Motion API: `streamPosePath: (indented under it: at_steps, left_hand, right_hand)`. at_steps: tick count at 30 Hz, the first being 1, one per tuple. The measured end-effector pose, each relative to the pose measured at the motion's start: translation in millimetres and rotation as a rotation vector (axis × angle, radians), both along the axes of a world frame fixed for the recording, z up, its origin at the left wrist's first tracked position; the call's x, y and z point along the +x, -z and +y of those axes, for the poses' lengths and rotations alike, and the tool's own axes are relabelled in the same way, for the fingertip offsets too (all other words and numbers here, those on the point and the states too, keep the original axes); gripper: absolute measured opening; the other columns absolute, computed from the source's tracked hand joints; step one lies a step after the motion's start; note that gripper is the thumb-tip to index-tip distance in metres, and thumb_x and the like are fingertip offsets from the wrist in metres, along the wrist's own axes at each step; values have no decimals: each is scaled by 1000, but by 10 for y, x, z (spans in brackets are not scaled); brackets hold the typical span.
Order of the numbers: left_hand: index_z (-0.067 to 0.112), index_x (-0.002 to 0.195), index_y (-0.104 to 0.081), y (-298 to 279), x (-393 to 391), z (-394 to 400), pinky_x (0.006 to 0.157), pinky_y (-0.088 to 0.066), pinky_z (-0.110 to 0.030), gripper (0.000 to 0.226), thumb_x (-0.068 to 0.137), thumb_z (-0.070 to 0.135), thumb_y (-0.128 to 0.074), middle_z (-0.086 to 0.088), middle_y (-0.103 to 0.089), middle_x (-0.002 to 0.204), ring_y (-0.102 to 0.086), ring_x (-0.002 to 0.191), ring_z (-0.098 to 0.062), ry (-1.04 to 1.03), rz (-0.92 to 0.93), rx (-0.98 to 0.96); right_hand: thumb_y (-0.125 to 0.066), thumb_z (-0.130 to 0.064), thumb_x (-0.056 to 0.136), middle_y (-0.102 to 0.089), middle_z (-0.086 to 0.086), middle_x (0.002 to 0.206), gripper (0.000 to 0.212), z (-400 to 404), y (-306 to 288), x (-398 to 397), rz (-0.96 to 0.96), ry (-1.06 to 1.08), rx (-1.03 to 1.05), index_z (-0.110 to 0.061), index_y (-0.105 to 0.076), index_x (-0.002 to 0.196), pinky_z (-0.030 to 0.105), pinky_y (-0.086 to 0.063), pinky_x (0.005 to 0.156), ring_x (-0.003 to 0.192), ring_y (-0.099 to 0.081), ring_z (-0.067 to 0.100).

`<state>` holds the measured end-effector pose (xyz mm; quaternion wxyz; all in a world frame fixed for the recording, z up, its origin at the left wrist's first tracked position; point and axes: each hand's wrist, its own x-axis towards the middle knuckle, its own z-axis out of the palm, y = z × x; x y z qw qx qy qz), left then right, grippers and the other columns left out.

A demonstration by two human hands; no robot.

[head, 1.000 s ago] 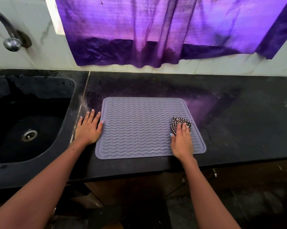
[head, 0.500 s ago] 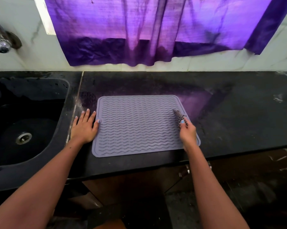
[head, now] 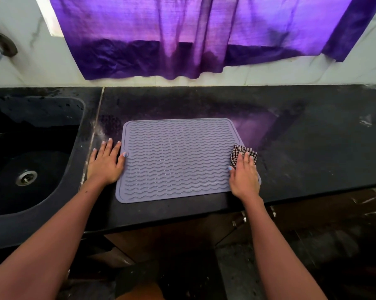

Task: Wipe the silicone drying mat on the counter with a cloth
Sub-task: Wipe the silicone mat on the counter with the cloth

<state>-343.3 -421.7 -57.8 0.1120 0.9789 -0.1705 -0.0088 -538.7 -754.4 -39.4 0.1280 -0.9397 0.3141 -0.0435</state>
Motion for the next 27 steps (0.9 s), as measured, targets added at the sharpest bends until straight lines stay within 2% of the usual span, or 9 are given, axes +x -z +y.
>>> streamPosePath:
  at_steps: [5, 7, 9, 11, 12, 15, 21, 27]
  left_hand:
    - [21, 148, -17, -3, 1, 9, 117, -1, -41, 70, 89, 55, -7, -5, -9, 158, -4, 145, -20, 6, 6, -10]
    - [20, 148, -17, -14, -8, 12, 117, -1, -42, 65, 93, 54, -9, -5, -9, 158, -4, 145, -20, 7, 8, -12]
    - [20, 148, -16, -27, -13, 12, 117, -1, -41, 57, 98, 48, -16, -5, -7, 158, -3, 145, -20, 4, 16, -8]
    - [20, 148, -15, -41, -22, 10, 117, 0, -41, 56, 98, 46, -17, -5, -6, 158, -2, 146, -20, 8, 24, -1]
    - [20, 149, -14, -46, -22, 11, 117, 0, -41, 56, 98, 46, -17, -5, -6, 158, -1, 146, -20, 8, 26, 4]
    - [20, 149, -14, -42, -13, 11, 117, 0, -41, 57, 98, 47, -16, -5, -5, 158, -1, 146, -21, 10, 33, 10]
    - [20, 149, -14, -24, 2, 16, 117, -1, -42, 56, 99, 46, -17, -6, -6, 158, -2, 146, -21, 8, 25, 5]
    - [20, 149, -15, -17, -8, -5, 117, 0, -41, 56, 98, 45, -18, -6, -7, 158, -2, 146, -21, -5, 17, 3]
  right_hand:
    - [-32, -29, 100, -2, 11, 159, 59, -24, -16, 26, -7, -14, 36, -8, -8, 150, 36, -7, 119, 147, -1, 25]
    - [-34, -23, 100, -4, 13, 158, 56, -84, -78, 38, -16, -44, 117, -7, -13, 149, 36, -7, 119, 147, -3, 26]
    - [-37, -17, 100, -17, 15, 156, 50, -164, -184, 23, -94, -24, 294, -7, -24, 147, 34, -14, 117, 145, -15, 27]
    - [-39, -15, 99, -33, 15, 150, 45, -226, -309, -37, -239, 104, 430, -9, -35, 144, 33, -24, 112, 139, -30, 30]
    - [-39, -14, 99, -34, 15, 150, 44, -242, -346, -59, -296, 151, 430, -9, -36, 143, 32, -24, 111, 138, -32, 30]
    - [-36, -11, 99, -22, 13, 155, 47, -165, -315, -141, -319, 157, 289, -3, -30, 145, 34, -17, 116, 145, -18, 25]
    - [-30, -24, 101, -6, 14, 158, 55, 17, -27, -233, -54, 70, 32, -4, -10, 149, 36, -4, 119, 147, -3, 26]
    - [-32, -27, 100, 0, 13, 158, 59, -73, -16, -253, -28, 2, 82, -5, -7, 149, 37, -3, 119, 147, 0, 26]
